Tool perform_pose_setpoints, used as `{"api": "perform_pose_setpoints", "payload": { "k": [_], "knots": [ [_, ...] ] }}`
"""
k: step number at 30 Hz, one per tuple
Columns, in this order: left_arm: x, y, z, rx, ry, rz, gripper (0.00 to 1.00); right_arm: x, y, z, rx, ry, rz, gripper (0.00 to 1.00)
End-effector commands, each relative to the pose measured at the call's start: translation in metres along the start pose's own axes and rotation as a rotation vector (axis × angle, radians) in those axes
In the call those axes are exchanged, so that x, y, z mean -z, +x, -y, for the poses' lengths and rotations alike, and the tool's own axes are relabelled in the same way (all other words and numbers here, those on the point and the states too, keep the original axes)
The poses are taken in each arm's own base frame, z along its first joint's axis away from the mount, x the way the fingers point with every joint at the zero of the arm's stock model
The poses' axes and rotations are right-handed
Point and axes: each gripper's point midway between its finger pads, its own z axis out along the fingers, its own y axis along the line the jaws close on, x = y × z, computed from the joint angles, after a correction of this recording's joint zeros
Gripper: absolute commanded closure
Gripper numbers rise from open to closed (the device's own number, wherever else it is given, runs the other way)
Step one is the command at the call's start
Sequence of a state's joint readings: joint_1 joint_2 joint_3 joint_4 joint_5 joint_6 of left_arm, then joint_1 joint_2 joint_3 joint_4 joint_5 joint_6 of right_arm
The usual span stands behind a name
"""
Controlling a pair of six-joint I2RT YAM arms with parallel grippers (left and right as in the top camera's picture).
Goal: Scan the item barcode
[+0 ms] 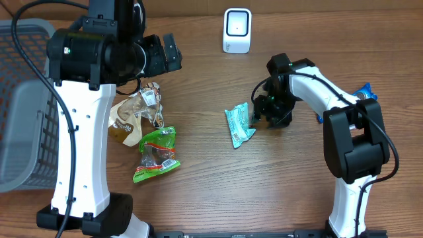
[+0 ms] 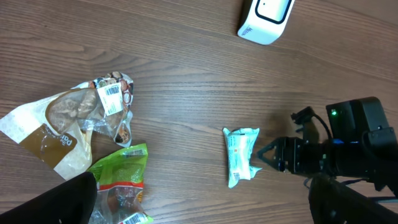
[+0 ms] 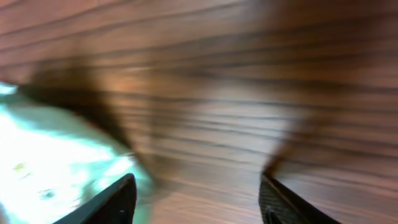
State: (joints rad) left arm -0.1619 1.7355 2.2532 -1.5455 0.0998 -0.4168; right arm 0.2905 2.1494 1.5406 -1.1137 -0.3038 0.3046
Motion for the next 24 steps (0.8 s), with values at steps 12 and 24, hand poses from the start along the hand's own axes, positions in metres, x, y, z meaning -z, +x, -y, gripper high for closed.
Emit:
{"api": "perform_pose_setpoints", "payload": {
  "k": [12, 24],
  "knots": [
    [0.000, -0.002, 0.000, 0.000, -0.003, 0.006, 0.00, 0.075, -0.024, -0.055, 0.598, -0.158, 0.165, 0.00],
    [0.000, -0.002, 0.000, 0.000, -0.003, 0.006, 0.01, 0.021, -0.043, -0.065, 0.663, -0.197, 0.207, 0.03]
  ]
}}
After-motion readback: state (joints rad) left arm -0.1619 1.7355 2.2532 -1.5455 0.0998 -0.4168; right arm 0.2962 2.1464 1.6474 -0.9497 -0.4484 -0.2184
